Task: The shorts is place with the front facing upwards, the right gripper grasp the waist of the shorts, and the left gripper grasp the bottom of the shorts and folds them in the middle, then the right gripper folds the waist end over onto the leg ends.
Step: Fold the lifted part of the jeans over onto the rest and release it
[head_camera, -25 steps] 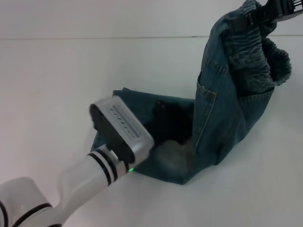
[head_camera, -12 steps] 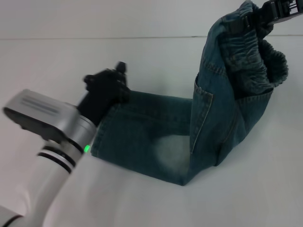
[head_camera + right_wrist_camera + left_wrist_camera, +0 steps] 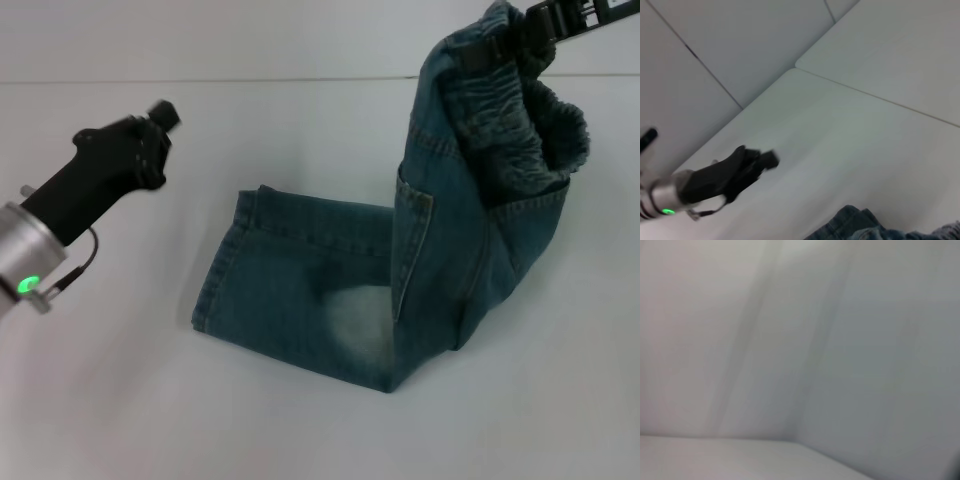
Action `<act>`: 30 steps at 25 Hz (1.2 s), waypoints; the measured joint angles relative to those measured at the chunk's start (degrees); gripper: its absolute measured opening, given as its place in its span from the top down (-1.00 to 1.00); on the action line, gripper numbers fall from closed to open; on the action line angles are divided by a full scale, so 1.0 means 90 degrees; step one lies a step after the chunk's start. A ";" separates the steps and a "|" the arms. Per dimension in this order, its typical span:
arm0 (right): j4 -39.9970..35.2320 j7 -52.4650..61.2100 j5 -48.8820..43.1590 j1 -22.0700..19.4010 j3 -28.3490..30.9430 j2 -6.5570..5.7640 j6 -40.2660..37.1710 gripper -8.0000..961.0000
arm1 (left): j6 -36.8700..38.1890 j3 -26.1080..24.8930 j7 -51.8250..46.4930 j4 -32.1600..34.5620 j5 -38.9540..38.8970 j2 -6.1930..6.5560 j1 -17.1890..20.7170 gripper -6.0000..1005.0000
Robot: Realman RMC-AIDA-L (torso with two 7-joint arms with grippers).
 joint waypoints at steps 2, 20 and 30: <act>0.0067 -0.0017 -0.0003 0.0131 -0.0162 0.0006 0.0062 0.80 | 0.1314 0.1666 -0.1333 0.1089 0.0204 0.0296 0.0222 0.99; 0.1692 -0.0226 -0.0352 0.1994 -0.2234 0.0604 0.1092 0.80 | 0.3698 0.2231 -0.2250 0.2962 0.1661 0.0397 0.0870 0.98; 0.1957 -0.0445 -0.1373 0.2456 -0.2600 0.1470 0.1421 0.80 | 0.3558 0.2158 -0.2244 0.2975 0.1648 0.0381 0.0950 0.97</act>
